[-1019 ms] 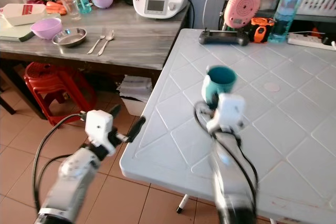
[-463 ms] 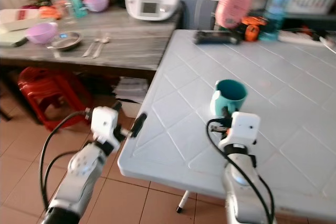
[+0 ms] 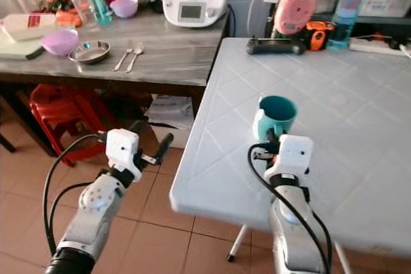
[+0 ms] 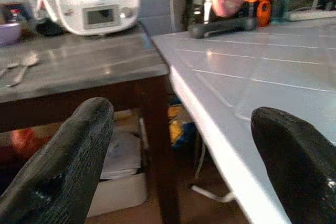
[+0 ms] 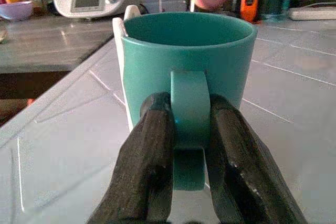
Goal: Setting the table
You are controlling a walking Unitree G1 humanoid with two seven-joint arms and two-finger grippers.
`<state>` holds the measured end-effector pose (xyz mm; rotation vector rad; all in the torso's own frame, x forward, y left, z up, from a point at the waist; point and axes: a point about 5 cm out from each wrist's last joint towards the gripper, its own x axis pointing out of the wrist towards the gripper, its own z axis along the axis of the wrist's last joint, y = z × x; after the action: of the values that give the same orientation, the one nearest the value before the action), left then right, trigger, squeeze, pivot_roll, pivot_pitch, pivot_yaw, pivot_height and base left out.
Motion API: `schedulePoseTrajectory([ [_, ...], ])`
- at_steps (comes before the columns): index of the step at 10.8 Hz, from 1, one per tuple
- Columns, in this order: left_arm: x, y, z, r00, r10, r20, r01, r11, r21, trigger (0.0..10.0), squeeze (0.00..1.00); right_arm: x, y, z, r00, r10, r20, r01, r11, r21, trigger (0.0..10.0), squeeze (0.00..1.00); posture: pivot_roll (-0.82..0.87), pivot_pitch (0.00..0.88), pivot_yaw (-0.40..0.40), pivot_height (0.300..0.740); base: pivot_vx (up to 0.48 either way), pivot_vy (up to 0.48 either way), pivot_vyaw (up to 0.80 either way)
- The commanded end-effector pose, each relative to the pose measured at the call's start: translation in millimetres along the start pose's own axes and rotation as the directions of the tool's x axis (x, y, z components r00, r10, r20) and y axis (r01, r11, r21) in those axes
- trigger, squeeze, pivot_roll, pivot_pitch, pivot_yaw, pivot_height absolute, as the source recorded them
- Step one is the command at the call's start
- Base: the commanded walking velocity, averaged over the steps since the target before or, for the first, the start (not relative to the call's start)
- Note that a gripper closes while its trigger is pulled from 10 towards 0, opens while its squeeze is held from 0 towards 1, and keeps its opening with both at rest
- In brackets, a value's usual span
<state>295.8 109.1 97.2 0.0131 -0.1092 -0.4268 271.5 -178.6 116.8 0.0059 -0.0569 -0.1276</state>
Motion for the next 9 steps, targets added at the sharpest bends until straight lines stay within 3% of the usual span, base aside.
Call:
schedulePoseTrajectory([
  [1, 0.3, -2.1, -0.2, 1.0, -0.013, -0.002, 0.013, 1.0, 0.012, 10.0, 0.0, 1.1, -0.3, 4.6, 1.0, 0.003, 0.014, -0.003, 1.0, -0.001, 10.0, 0.0, 0.0, 0.013, 0.076, 0.74, 0.0, 0.36, 0.0],
  [9, 3.1, -8.9, -0.1, 0.999, -0.036, 0.014, 0.036, 0.999, 0.007, 10.0, 0.0, 0.4, 0.1, 5.6, 1.0, 0.009, 0.016, -0.009, 1.0, -0.017, 10.0, 0.0, -0.01, 0.017, 0.081, 0.74, 0.0, 0.378, 0.0],
])
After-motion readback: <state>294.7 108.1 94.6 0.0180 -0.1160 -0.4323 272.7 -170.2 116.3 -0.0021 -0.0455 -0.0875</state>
